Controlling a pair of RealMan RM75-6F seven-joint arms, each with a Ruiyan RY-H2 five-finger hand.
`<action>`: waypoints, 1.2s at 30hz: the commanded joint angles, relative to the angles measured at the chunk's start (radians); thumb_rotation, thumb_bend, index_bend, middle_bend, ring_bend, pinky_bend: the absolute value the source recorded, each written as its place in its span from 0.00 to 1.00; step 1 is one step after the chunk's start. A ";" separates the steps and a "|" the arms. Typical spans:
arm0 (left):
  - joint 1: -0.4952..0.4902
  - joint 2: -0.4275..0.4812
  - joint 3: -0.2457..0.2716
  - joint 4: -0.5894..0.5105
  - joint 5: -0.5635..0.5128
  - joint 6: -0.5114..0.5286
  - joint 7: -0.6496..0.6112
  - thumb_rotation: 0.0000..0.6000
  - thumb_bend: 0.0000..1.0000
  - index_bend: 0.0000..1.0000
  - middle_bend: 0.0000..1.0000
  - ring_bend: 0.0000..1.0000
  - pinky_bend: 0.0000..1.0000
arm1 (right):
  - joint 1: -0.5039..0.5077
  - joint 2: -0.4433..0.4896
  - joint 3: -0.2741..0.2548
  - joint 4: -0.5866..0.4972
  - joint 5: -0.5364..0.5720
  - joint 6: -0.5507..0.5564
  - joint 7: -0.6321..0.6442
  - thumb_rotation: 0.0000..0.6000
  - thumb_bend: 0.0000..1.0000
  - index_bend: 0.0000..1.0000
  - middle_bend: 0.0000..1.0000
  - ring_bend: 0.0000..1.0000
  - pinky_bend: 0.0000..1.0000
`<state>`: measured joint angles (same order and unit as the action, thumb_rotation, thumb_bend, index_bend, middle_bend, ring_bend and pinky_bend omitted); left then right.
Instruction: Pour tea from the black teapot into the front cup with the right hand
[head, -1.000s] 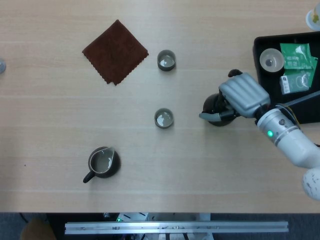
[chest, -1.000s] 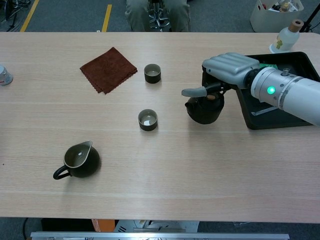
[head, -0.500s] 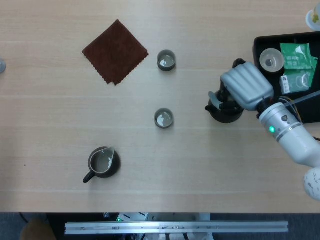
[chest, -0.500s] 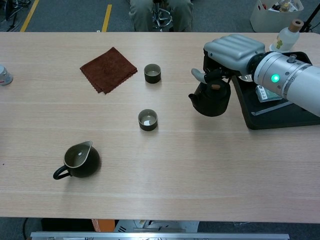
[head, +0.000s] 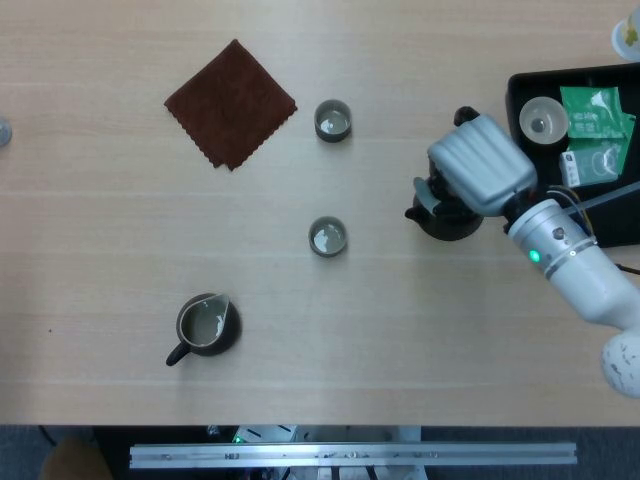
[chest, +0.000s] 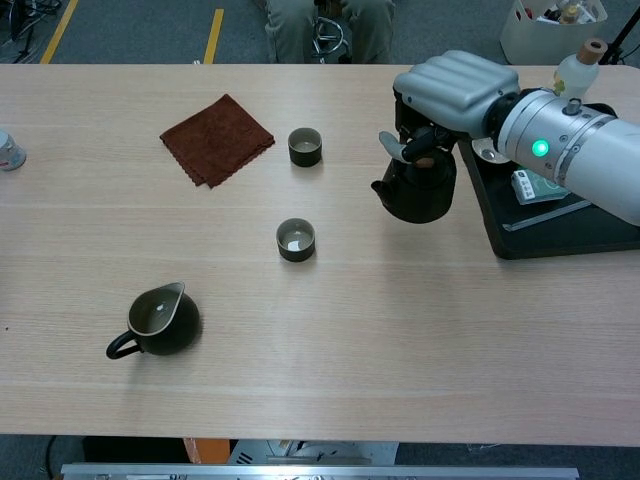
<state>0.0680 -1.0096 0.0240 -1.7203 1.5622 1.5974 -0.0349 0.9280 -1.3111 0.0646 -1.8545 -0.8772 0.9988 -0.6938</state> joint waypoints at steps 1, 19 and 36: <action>0.000 0.000 0.000 0.000 0.000 0.000 0.001 1.00 0.39 0.22 0.23 0.18 0.15 | 0.013 -0.011 -0.003 0.009 -0.019 0.003 -0.029 0.49 0.51 1.00 0.97 0.88 0.29; 0.010 0.001 0.000 -0.003 0.000 0.014 0.000 1.00 0.39 0.22 0.23 0.18 0.15 | 0.093 -0.133 0.001 0.078 -0.010 0.017 -0.209 0.56 0.51 1.00 0.94 0.84 0.29; 0.025 -0.001 0.002 -0.001 0.000 0.035 -0.005 1.00 0.39 0.22 0.23 0.18 0.15 | 0.164 -0.247 0.014 0.176 0.001 0.019 -0.324 0.58 0.50 0.97 0.91 0.82 0.29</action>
<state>0.0934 -1.0107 0.0261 -1.7214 1.5623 1.6323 -0.0398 1.0853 -1.5502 0.0783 -1.6864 -0.8769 1.0177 -1.0083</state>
